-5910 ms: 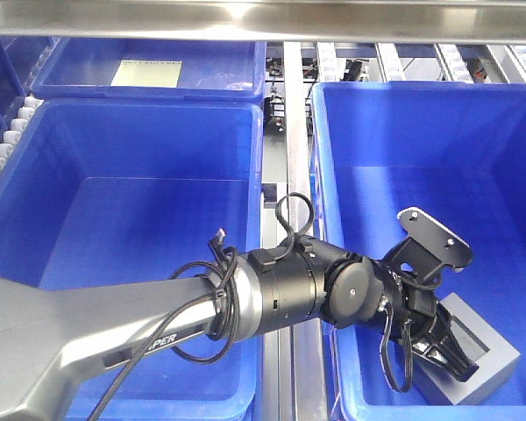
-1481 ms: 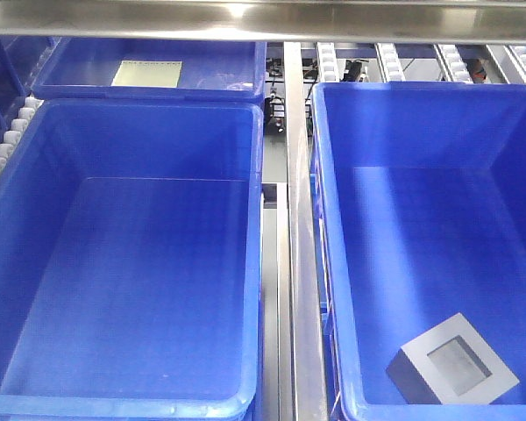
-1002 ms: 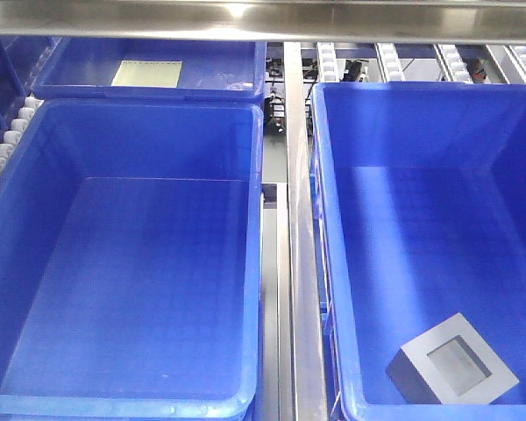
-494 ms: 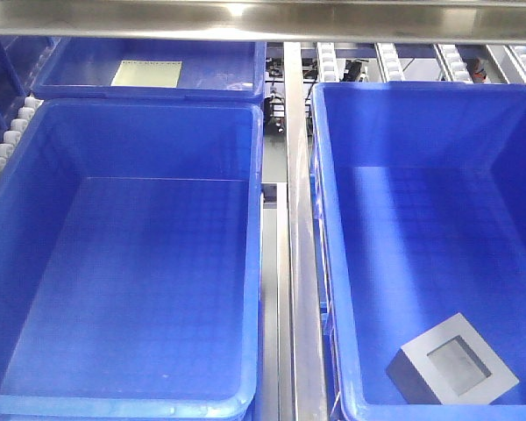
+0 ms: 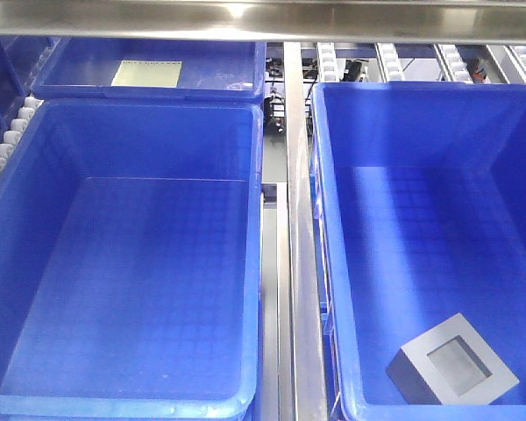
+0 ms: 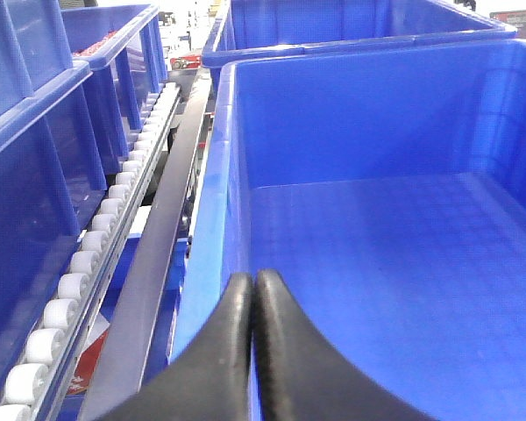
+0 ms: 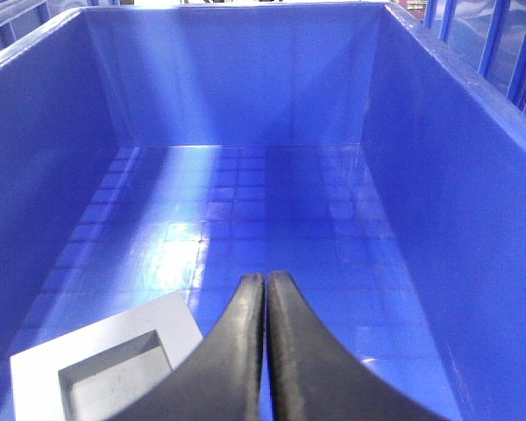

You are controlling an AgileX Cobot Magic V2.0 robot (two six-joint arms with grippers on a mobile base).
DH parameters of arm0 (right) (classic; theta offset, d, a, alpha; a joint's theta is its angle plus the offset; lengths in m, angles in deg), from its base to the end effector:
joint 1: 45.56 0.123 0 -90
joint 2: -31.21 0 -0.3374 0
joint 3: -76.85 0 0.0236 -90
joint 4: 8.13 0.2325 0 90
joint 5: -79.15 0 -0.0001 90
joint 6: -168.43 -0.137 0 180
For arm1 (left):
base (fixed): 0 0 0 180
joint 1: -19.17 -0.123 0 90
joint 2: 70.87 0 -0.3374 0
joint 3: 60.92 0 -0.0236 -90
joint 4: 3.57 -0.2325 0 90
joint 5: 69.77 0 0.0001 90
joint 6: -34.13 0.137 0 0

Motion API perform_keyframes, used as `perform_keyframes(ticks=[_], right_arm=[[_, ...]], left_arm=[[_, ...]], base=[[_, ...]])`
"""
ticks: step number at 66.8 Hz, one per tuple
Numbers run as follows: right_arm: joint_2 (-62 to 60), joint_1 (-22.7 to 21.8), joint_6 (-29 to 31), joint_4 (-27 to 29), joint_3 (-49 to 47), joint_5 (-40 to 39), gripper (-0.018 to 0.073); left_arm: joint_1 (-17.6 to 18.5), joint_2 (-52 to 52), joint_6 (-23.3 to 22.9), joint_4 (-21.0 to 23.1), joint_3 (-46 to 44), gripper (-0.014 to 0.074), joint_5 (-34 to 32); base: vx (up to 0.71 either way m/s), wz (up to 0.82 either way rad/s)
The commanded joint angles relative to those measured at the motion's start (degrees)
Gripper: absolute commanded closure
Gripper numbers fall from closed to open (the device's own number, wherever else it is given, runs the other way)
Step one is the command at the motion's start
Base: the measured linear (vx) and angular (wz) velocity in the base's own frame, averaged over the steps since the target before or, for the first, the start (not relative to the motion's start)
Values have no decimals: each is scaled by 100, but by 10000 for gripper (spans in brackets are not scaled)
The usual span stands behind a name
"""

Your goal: Sort gray base to blue bin

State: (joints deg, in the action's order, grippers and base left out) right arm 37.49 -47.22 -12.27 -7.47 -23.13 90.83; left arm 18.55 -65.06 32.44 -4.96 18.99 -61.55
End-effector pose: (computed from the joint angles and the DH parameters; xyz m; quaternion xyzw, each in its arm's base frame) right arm 0.0308 -0.0006 0.1793 0.0190 0.7544 -0.0009 0.6562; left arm 0.0311 0.0008 0.1885 -0.0071 0.7309 0.0031 0.6824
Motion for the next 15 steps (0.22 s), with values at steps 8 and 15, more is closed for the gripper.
perform_keyframes(ticks=[8,15], right_arm=[[103,-15,70,-26,12,-309,564],[103,-15,70,-26,12,-309,564]], left_arm=[[-24,-73,-23,50,-114,603,-466],[-24,-73,-23,50,-114,603,-466]], base=[[0,0],[0,0]])
